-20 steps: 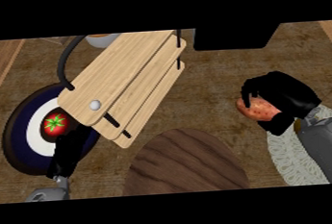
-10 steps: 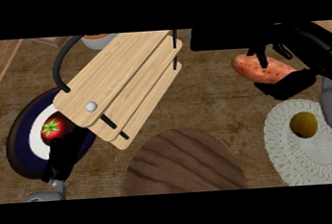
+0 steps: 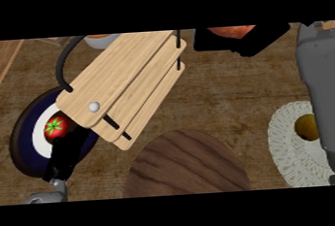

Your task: Pick the sweet potato from the placemat and place it in the tiered shelf

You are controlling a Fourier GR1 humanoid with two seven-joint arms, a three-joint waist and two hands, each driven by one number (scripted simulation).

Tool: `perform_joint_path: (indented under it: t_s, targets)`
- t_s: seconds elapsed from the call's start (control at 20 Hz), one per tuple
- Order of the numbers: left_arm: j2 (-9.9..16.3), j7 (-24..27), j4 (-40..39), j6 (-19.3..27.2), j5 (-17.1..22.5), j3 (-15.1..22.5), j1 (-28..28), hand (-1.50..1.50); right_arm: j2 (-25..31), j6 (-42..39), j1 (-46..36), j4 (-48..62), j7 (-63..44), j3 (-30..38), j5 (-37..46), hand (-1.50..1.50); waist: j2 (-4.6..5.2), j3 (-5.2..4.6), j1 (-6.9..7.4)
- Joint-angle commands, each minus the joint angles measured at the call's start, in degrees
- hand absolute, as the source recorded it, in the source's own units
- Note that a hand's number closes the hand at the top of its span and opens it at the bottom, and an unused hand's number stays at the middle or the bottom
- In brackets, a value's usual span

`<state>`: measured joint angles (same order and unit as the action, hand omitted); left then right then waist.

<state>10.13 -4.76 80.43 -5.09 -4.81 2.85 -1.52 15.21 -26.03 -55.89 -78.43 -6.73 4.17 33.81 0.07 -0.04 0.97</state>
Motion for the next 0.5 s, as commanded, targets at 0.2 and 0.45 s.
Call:
perform_joint_path:
  t_s: [0.2, 0.45]
  targets:
    - [0.0, -0.08, 3.9, -0.7, -0.84, 1.14, 3.28, 0.0, -5.88, 9.2, -15.41, 20.04, -1.96, -0.45, 5.21, 1.5, 0.19, 0.01, 0.83]
    - [-1.6, 2.76, -1.3, 0.13, -1.69, 0.99, 1.39, 0.0, -7.32, 14.88, -20.55, 32.4, 4.83, -2.03, 8.92, 1.5, 0.43, -0.02, 0.81]
